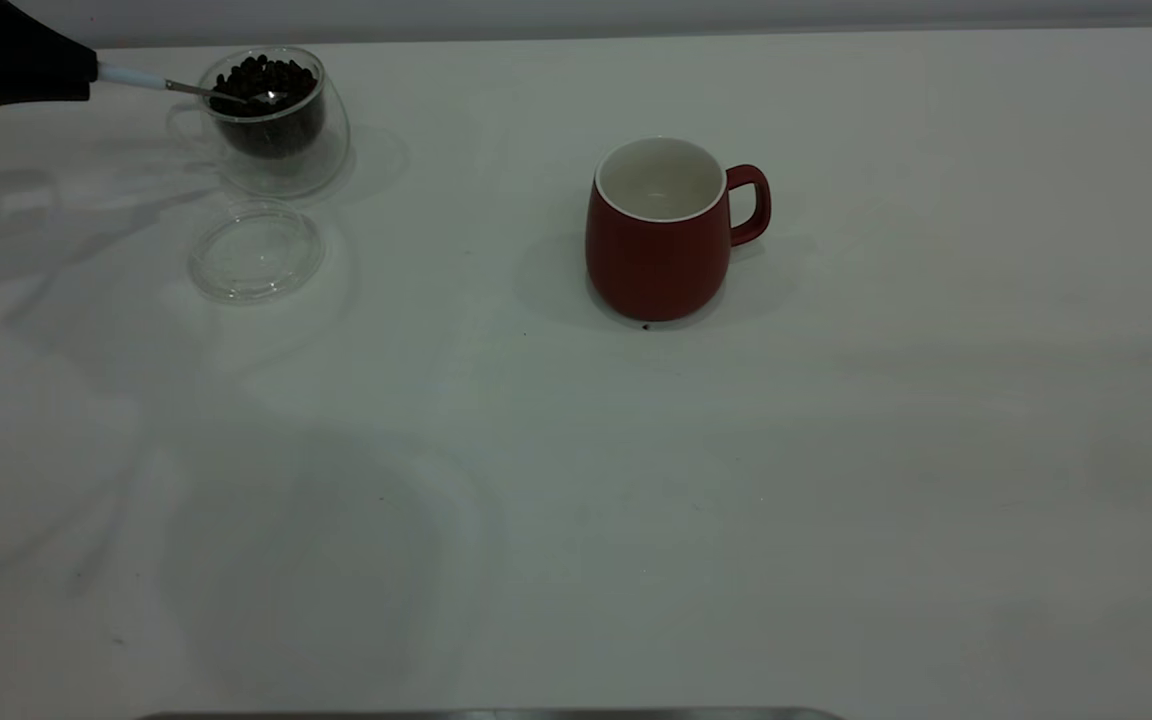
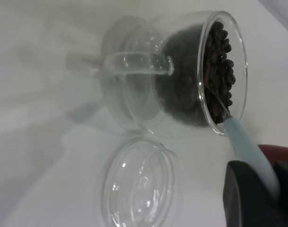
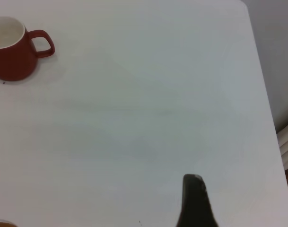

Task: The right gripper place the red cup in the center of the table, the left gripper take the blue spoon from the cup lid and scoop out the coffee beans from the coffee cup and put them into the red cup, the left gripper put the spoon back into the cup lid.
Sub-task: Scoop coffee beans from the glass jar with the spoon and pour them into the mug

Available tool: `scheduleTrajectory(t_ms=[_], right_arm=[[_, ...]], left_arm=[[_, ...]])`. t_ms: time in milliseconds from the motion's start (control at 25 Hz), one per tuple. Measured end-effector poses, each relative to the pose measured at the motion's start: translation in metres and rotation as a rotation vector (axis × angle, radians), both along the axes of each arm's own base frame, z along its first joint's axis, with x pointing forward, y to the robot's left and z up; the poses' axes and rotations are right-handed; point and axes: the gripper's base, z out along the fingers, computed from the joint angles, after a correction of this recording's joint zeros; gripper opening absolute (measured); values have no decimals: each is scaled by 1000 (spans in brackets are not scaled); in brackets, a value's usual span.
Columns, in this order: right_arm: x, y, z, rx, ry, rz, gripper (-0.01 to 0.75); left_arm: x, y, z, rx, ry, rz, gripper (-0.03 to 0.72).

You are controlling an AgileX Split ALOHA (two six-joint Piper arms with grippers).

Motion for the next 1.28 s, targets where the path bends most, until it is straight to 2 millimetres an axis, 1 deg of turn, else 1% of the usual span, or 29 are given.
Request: scheduleTrajectory(t_ms=[320, 400, 560, 720, 1280], right_arm=[[0, 0, 0, 0, 0, 0, 546], [0, 0, 0, 0, 0, 0, 546], [0, 0, 0, 0, 0, 0, 546], [0, 0, 0, 0, 0, 0, 546], [0, 0, 0, 0, 0, 0, 546]], left_arm=[[-1, 3, 0, -32, 41, 35, 124], [-3, 8, 1, -49, 49, 53, 124], [-9, 26, 5, -102, 54, 94, 124], [-15, 35, 6, -156, 59, 88, 124], [-20, 32, 9, -214, 49, 19, 124]])
